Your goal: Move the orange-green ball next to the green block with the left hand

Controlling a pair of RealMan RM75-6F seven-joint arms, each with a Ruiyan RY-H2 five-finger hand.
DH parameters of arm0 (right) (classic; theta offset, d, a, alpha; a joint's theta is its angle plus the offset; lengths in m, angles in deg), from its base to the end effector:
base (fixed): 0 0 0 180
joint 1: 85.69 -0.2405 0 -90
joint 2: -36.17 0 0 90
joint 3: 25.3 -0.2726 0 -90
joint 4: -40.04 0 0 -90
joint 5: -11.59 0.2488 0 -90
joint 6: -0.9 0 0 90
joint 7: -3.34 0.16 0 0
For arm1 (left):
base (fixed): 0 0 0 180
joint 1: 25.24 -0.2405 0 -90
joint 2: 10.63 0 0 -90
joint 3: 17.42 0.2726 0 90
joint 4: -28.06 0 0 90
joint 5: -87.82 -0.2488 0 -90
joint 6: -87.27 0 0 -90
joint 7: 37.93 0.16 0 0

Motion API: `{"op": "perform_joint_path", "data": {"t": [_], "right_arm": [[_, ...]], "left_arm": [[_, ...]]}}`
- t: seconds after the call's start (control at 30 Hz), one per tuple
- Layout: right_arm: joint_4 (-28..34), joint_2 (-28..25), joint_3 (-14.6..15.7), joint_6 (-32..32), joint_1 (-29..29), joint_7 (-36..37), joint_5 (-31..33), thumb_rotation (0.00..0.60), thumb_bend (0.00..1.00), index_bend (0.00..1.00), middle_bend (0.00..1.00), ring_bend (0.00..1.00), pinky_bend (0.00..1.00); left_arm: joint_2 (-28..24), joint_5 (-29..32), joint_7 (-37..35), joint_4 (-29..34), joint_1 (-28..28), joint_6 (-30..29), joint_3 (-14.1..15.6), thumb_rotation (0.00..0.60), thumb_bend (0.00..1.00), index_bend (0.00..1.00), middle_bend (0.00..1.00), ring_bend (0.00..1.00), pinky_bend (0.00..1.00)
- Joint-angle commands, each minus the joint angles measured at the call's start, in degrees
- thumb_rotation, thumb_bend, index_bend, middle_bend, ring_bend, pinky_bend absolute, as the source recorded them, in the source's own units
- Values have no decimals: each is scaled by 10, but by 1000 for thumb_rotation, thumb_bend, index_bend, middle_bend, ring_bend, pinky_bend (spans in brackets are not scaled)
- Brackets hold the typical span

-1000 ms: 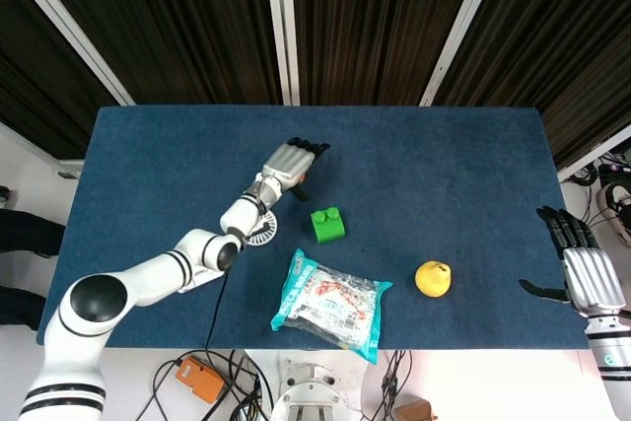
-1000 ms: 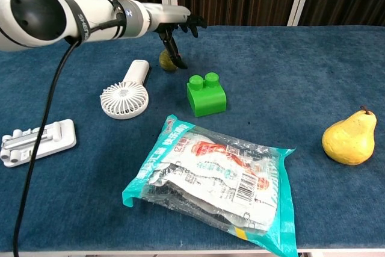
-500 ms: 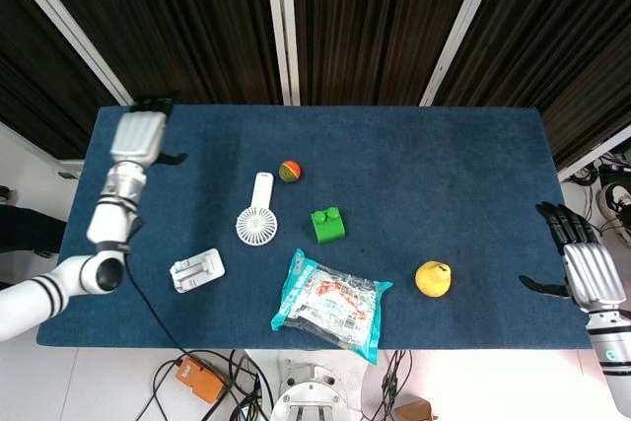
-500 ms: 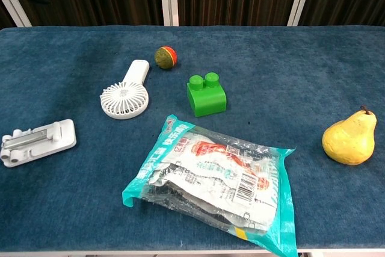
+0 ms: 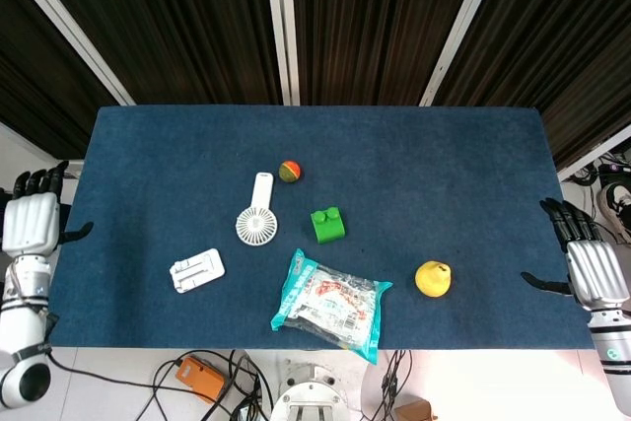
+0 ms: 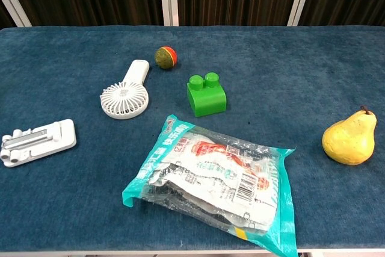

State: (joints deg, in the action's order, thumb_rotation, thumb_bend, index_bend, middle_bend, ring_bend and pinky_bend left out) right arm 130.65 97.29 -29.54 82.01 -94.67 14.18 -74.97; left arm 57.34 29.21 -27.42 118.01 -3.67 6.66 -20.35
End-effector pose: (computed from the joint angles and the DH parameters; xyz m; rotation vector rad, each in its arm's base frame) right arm -0.3383 -0.2333 0.1466 1.4135 -0.9721 1.0183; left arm -0.3448 0.2961 0.1256 -1.2386 -0.9027 -0.7325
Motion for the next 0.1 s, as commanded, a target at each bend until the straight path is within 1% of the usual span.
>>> {"op": "perform_joint_path", "data": {"t": [0.03,0.1], "right_arm": [[7,-1,0,5,4,-11,4,600,131,61,130,4,133],[12,0,0,8,7,-16,5,600,130,61,130,4,133]], "left_arm": [[-11,-67,-18,43,-49,-66,35,600,99,45,126,85,62],[-11,-92,-19,54,-65,-85,42,600,99,45,126,85,62]]}}
